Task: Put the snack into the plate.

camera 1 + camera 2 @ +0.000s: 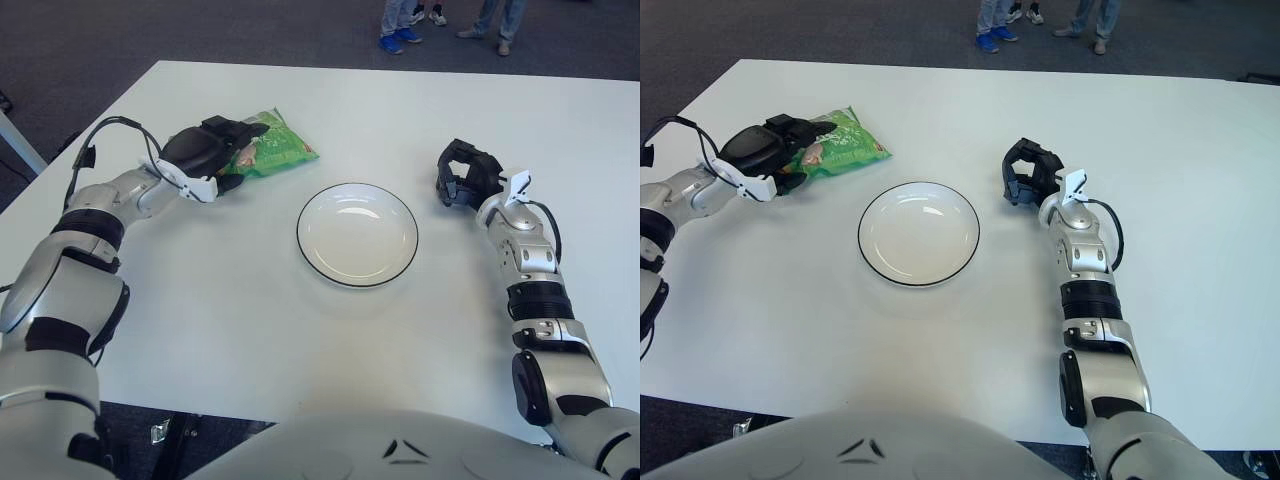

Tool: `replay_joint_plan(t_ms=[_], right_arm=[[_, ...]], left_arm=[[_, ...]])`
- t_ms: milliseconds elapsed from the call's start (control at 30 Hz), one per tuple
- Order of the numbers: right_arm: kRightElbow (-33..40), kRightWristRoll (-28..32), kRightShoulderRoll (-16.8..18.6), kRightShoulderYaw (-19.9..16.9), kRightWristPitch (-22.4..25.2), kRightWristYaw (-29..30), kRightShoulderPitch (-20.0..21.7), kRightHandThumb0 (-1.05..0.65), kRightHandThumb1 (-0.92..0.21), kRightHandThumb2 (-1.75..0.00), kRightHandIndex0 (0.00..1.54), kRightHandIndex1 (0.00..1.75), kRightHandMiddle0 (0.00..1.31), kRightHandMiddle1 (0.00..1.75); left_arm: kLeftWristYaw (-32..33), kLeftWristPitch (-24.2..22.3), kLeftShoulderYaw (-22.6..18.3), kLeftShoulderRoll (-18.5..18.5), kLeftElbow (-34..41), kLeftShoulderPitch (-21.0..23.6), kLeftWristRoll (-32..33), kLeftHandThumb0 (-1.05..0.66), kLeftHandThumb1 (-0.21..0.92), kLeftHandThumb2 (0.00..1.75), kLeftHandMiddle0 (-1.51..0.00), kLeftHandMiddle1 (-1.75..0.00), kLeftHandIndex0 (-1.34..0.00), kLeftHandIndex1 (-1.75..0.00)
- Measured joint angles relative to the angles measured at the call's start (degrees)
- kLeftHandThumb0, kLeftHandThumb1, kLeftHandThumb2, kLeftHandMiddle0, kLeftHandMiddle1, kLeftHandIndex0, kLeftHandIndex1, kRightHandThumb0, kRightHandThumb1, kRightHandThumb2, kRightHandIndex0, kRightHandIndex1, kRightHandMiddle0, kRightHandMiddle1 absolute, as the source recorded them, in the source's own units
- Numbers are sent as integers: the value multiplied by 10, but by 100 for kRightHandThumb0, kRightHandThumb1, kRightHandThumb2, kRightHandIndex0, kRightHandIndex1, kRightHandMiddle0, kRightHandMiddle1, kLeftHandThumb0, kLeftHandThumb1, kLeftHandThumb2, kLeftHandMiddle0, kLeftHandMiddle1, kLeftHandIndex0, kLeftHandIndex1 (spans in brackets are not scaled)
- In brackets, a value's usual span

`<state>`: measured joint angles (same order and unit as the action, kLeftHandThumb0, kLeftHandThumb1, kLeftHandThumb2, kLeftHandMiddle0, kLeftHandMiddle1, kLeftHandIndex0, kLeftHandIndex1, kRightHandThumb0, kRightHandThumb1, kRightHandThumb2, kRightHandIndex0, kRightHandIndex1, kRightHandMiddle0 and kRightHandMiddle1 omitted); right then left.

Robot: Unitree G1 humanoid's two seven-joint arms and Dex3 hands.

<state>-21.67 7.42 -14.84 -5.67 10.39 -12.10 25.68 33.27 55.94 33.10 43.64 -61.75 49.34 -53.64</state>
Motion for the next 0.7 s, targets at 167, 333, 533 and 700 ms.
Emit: replay_joint_plan(t_ms=[167, 333, 533, 700], right_arm=[[-2, 0, -1, 1, 1, 0, 1, -45, -42, -119, 128, 175, 53, 175], [-3, 0, -2, 3, 1, 0, 2, -45, -42, -119, 128, 175, 54, 175], [-6, 0, -4, 3, 1, -6, 5, -45, -42, -119, 128, 175, 54, 175], [-7, 0, -7, 3, 1, -10, 6, -45, -42, -119, 128, 175, 54, 175]], left_arm=[[102, 8, 34, 19, 33, -1, -75, -97, 92, 115, -30, -51, 0, -77], [199, -7, 67, 28, 42, 4, -142, -95, 92, 112, -26, -47, 0, -72], [267, -24, 87, 27, 15, 18, -168, -92, 92, 107, -23, -45, 0, -69], [270, -35, 63, 10, -17, 19, -125, -89, 92, 97, -16, -39, 0, -57]])
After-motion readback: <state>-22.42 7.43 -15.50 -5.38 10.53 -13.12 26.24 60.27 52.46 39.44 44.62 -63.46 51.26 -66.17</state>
